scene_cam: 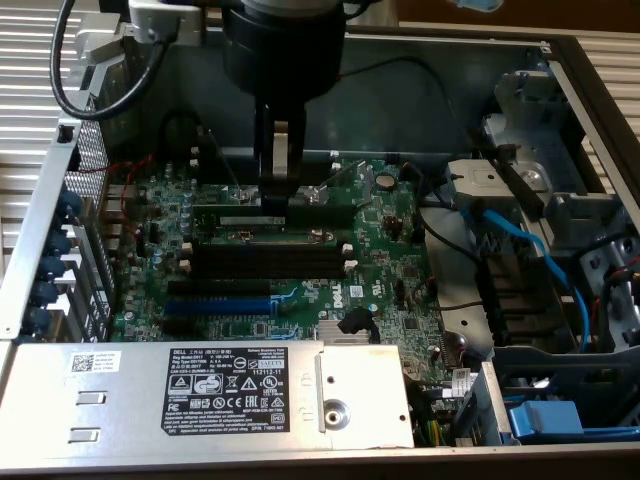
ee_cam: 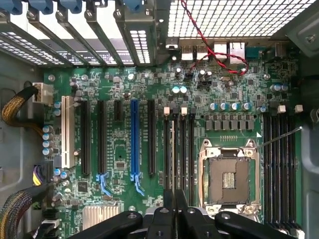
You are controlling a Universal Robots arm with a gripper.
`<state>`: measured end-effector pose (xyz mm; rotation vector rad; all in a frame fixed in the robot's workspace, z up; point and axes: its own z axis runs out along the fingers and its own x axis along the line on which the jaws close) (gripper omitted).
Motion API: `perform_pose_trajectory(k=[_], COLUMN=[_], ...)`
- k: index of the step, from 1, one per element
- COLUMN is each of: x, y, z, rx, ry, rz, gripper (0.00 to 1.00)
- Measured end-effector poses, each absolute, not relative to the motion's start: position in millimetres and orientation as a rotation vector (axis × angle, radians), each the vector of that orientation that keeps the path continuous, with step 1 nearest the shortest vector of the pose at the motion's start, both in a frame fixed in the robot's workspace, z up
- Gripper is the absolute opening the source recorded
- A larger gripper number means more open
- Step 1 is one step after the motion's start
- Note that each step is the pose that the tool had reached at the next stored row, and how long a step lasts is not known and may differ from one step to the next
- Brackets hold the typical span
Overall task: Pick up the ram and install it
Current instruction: 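Insert the ram into the slot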
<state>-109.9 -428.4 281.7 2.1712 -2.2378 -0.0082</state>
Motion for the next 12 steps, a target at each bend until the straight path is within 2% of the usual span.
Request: perform_pose_trajectory(k=[12], x=[-113], y=[-428], z=[269], rx=[2.174], ry=[-2.241], rz=[0.005], gripper=[0.12])
